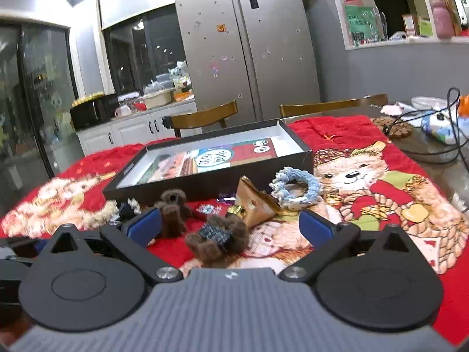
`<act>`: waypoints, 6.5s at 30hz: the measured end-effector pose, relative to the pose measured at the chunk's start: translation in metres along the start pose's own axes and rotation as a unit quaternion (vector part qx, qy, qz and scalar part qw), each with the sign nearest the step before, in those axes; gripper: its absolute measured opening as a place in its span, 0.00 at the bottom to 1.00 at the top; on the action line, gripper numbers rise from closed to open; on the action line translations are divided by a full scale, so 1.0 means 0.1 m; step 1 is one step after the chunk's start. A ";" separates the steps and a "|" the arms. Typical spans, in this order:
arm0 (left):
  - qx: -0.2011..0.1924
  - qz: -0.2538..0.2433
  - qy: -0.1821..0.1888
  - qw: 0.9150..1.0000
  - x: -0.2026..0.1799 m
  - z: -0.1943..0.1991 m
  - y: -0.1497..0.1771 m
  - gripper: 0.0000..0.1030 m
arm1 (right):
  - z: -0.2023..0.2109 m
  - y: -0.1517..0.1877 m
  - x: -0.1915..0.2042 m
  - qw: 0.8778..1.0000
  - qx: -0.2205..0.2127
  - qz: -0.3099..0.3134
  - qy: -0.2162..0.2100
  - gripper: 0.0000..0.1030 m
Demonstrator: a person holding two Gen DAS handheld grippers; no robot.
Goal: Organize objects
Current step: 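Close left gripper on black scrunchie while right gripper closes on brown fuzzy scrunchie, then lift both held scrunchies and carry them over the black box, then lower both scrunchies into the box and open both grippers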
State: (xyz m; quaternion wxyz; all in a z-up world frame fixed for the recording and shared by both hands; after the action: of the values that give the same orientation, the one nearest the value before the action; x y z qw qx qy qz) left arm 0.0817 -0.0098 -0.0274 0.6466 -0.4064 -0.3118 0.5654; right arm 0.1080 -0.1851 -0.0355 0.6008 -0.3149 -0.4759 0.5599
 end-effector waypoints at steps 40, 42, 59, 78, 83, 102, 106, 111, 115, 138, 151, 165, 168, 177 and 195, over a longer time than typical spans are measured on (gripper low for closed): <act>-0.018 0.040 -0.036 0.998 0.23 -0.16 -0.02 0.12 | -0.31 0.18 0.11 0.998 0.065 -0.008 -0.015 0.44; -0.024 0.036 -0.038 0.998 0.22 -0.13 -0.02 0.12 | -0.31 0.17 0.10 0.998 0.063 -0.011 -0.015 0.42; -0.089 0.008 -0.053 0.995 0.11 0.14 -0.09 0.12 | -0.18 0.12 0.13 0.999 0.031 -0.010 -0.034 0.33; -0.110 -0.007 -0.058 0.992 0.05 0.24 -0.11 0.12 | -0.12 0.10 0.12 0.999 0.020 -0.018 -0.044 0.27; -0.100 -0.003 -0.057 0.993 0.08 0.21 -0.10 0.12 | -0.07 0.07 0.16 0.998 0.005 -0.011 -0.056 0.27; -0.076 0.002 -0.058 0.995 0.11 0.10 -0.08 0.12 | 0.01 -0.02 0.16 0.997 -0.014 -0.027 -0.069 0.27; -0.092 -0.010 -0.062 0.994 0.07 0.15 -0.10 0.12 | 0.07 -0.10 0.27 0.996 -0.010 -0.020 -0.085 0.27; -0.092 -0.016 -0.068 0.993 0.05 0.16 -0.11 0.12 | 0.17 -0.28 0.46 0.994 -0.017 0.006 -0.106 0.27; -0.091 -0.012 -0.074 0.993 0.07 0.16 -0.12 0.12 | 0.20 -0.38 0.60 0.992 -0.016 0.009 -0.126 0.27; -0.202 0.028 -0.100 0.974 0.36 0.50 -1.29 0.12 | 0.10 -1.40 0.92 0.979 -0.102 0.017 -0.178 0.27; -0.205 0.061 -0.098 0.972 0.68 0.41 -2.09 0.12 | -0.37 -1.77 0.95 0.981 -0.079 -0.022 -0.177 0.27; -0.078 0.112 0.008 0.991 1.09 -0.48 -2.00 0.11 | -1.34 -1.21 0.78 0.985 0.046 -0.085 -0.141 0.27; -0.036 0.115 0.030 0.992 1.08 -0.73 -1.81 0.11 | -1.43 -1.01 0.70 0.986 0.066 -0.082 -0.131 0.27; 0.017 0.092 0.022 0.995 1.05 -1.17 -1.41 0.11 | -1.65 -0.64 0.62 0.981 0.130 -0.087 -0.115 0.27; 0.023 0.075 0.026 0.997 0.97 -1.24 -1.15 0.12 | -1.86 -0.63 0.40 0.981 0.163 -0.088 -0.059 0.27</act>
State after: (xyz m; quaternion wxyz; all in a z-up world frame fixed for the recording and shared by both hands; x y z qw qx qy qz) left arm 0.2594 0.0607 0.0088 0.6192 -0.4287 -0.2501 0.6085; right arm 0.2999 -0.1285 -0.0343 0.6617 -0.1358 -0.4385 0.5928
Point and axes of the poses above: each gripper's, at about its wrist camera, not at the fingertips, and z roughly against the way its jaws point, x to its left, y to its underside, the point moved 8 cm from there along -z, roughly the way its jaws point, and after that the axes turned 3 degrees about -x, right-handed, at the moved point
